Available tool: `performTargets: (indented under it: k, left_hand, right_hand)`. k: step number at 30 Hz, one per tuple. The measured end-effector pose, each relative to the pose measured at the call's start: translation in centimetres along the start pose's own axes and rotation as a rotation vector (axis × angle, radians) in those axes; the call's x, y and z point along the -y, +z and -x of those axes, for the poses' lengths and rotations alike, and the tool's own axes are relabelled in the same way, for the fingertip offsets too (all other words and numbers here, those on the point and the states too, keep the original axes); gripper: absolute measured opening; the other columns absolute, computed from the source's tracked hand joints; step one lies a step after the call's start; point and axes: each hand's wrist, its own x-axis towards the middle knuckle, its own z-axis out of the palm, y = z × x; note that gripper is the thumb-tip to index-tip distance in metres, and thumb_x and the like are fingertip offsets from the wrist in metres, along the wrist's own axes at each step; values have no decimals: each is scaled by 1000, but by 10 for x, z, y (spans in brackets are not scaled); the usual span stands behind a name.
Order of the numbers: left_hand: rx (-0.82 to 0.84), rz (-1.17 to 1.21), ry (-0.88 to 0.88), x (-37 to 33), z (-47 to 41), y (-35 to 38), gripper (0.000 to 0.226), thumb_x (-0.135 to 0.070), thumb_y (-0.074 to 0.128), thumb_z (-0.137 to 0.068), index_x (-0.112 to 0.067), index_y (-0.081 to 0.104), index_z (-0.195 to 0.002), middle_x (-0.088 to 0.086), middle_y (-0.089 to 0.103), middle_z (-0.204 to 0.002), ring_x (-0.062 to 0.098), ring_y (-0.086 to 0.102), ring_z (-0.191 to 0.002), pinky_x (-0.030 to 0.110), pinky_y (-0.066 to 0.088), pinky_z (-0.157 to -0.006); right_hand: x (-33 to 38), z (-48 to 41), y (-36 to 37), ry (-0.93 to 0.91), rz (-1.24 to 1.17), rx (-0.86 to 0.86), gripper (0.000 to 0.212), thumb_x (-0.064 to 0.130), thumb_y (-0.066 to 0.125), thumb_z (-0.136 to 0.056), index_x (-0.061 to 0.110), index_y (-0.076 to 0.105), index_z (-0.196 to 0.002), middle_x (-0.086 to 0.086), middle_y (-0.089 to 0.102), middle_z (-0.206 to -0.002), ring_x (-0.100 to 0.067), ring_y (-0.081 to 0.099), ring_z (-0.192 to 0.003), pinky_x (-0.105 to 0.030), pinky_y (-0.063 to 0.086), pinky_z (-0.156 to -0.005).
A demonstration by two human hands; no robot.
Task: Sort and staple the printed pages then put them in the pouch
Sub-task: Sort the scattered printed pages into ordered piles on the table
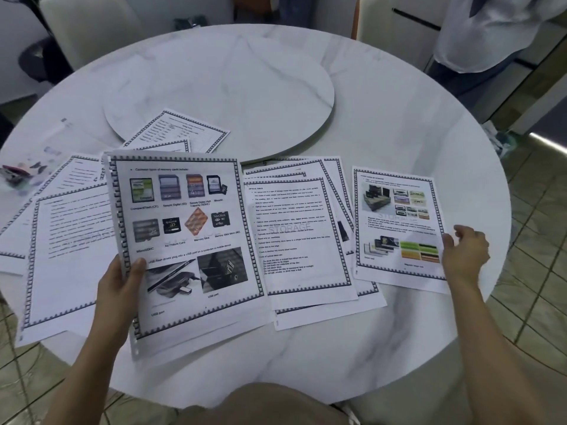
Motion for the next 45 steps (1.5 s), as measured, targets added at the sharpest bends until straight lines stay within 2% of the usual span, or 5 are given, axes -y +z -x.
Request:
performTargets:
  k: [8,15,23,39,45]
  left_hand:
    - [67,-16,-16,4,-5,0,25,-21,46,-96,-13,53,-120,10,59,-108,27,57,-97,41,46,-87]
    - [55,-14,-20,5,-3,-6,29,-18,45,-97,-8,52,-123,8,58,-108,26,56,-95,38,43,-84]
    - [47,-27,-44,12,-2,-19,29,-18,44,-97,-9,52,-124,8,58,-109,26,56,-97,38,43,-85]
    - [28,-11,-80,14,-3,-23,25,-19,44,-97,-12,53,-119,10,59,-109,27,56,-98,42,44,-88]
    - [19,-4,-92,7,-1,-13,30,-16,43,-97,-5,52,-124,9,57,-108,26,55,-95,37,41,-83]
  right_hand:
    - [84,44,35,-348,-108,300,29,11,56,-90,-4,58,-116,-24,57,-110,-37,51,-105,-43,39,-92]
    - [122,90,64,-248,146,459,60,40,60,-86,-7,47,-121,-22,42,-128,-35,37,-123,-42,39,-96]
    - [136,99,71,-220,159,436,44,22,58,-89,-6,45,-121,-23,45,-126,-35,41,-120,-40,39,-95]
    - [147,91,69,5,-588,409,24,18,53,-93,-1,60,-106,-12,61,-95,-19,52,-86,-24,38,-62]
    - [141,58,46,13,-709,370,13,17,55,-92,7,61,-97,-7,59,-90,-17,52,-84,-19,40,-65]
